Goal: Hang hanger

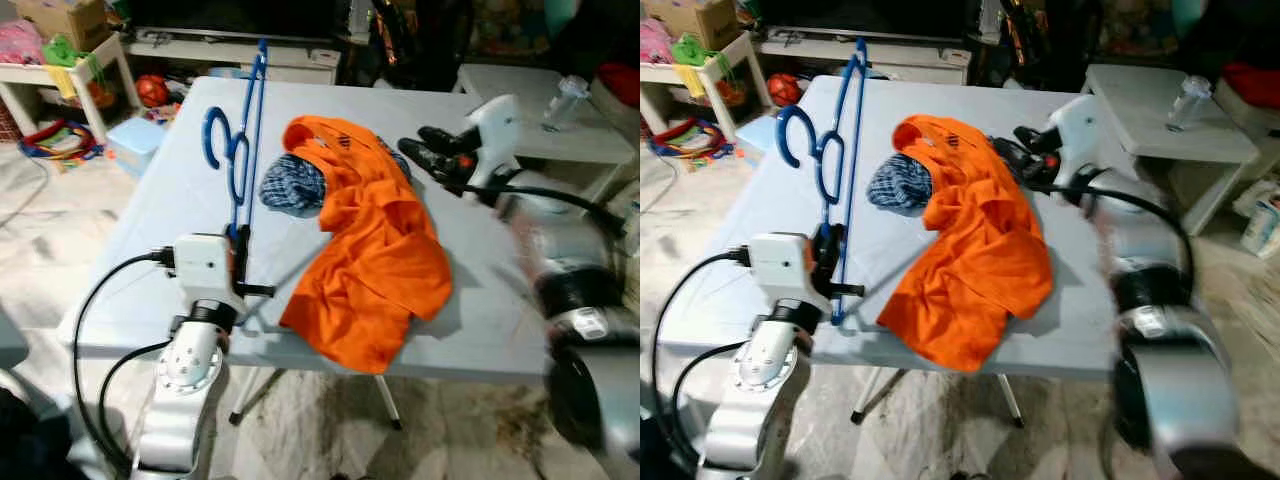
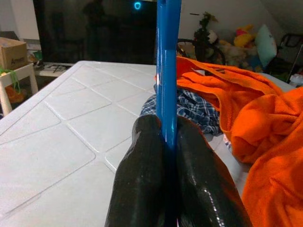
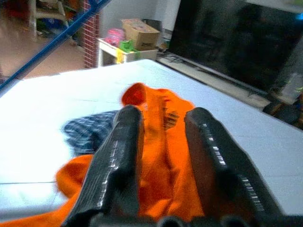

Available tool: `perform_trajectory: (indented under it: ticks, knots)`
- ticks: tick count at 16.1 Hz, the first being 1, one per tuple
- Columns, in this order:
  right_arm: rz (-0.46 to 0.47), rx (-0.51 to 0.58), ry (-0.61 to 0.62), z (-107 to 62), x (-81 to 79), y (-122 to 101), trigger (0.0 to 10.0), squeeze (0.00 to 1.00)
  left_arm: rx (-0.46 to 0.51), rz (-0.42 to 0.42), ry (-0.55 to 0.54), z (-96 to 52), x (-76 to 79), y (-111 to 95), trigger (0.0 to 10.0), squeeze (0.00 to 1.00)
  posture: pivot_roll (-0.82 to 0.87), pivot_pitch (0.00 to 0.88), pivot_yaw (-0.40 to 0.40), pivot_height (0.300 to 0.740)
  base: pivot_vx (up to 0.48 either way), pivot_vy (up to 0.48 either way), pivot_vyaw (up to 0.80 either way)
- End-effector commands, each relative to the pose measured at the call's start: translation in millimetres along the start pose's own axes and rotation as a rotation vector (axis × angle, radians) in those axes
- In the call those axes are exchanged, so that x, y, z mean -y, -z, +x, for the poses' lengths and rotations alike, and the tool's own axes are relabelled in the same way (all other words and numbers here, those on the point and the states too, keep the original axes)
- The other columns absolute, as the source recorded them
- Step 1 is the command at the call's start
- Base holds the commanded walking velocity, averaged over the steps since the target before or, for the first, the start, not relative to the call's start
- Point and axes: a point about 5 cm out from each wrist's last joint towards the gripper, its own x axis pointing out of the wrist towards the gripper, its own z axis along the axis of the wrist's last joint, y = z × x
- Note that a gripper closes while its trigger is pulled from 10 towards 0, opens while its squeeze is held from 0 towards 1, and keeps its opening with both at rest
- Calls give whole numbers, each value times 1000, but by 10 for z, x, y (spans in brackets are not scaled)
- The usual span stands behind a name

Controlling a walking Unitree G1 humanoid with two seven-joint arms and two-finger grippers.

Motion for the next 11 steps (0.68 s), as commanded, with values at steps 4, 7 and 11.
perform_trajectory:
  ticks: [4,7,11]
  knots:
    - [58,-105,-231,-478,-132,119,10000,1000,-31,9,23,6,-15,52,10000,0,61,70,-56,740,0,0,0]
    - [119,-200,-311,-647,-245,255,10000,1000,-32,8,31,12,8,54,10000,0,58,71,-52,740,0,0,0]
    - [90,-267,-304,-625,-528,534,10000,1000,-33,7,36,14,10,59,10000,0,64,69,-49,740,0,0,0]
